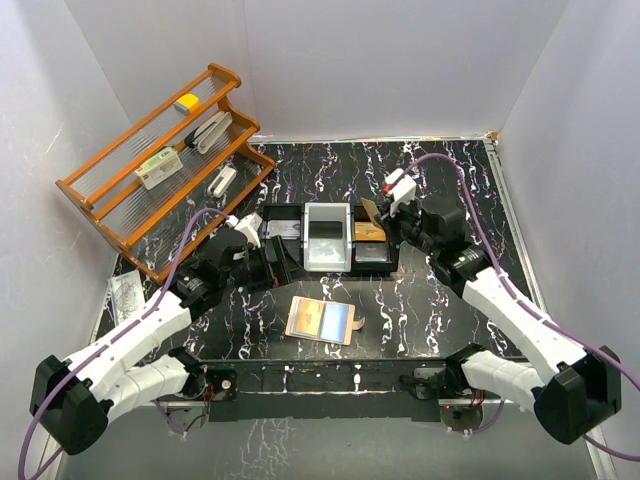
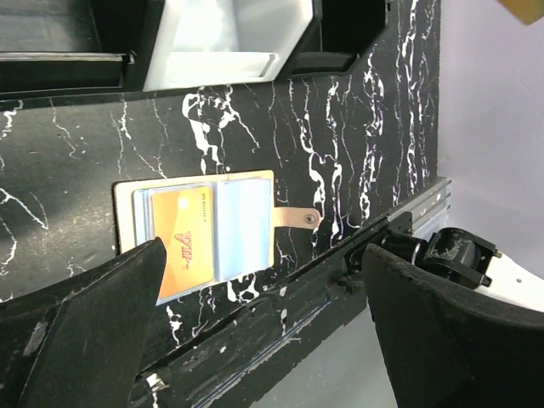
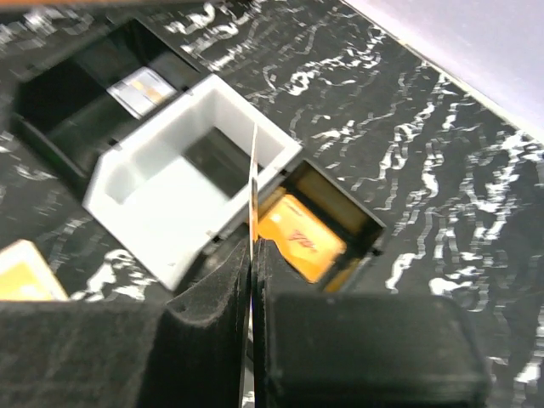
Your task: Take the credit cards out of the card holder
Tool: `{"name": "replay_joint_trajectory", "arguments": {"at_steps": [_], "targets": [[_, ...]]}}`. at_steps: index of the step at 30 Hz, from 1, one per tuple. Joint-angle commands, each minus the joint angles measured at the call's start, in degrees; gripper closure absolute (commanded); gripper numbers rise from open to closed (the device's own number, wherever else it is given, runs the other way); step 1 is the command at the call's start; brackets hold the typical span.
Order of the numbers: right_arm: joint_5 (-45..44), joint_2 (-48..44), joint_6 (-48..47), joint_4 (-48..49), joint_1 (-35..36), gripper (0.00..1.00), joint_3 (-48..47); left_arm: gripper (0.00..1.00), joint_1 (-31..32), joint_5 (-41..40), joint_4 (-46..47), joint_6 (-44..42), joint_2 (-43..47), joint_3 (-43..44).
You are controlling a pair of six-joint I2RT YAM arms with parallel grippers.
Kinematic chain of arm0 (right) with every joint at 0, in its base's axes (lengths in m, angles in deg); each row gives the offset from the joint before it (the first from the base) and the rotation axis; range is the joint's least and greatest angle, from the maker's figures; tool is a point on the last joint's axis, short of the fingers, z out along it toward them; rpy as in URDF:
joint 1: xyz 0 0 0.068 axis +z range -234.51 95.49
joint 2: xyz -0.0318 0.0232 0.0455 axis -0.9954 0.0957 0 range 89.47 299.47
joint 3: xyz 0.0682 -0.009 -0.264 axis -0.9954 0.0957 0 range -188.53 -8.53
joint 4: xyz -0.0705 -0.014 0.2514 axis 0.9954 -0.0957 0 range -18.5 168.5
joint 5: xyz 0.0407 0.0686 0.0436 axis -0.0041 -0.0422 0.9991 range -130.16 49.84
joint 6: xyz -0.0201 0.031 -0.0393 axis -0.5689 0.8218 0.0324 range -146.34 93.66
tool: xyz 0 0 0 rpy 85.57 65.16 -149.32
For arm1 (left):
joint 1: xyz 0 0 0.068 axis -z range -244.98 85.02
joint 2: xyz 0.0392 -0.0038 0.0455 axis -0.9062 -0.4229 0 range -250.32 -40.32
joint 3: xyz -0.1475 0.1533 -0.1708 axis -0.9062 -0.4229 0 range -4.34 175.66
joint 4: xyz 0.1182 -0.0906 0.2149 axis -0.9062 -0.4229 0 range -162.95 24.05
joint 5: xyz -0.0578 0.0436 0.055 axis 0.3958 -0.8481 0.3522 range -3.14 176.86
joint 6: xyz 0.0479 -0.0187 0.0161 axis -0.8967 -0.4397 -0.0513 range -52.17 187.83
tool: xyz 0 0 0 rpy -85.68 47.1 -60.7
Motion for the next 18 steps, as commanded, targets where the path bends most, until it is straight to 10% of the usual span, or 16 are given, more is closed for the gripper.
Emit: {"name": "replay_joint_trajectory", "arguments": {"at_steps": [1,18], "targets": [[-6.8,3.7,-18.6,-4.4,0.4,1.00,-5.8,0.01,-0.4,-2.5,-4.0,-2.4,0.4,2.8],[-8.6,22.8,-31.9,-6.1,0.4,1.00,-11.4,0.01,-0.4,-3.6,-9.1,-6.4,-3.8,5.0]]}}
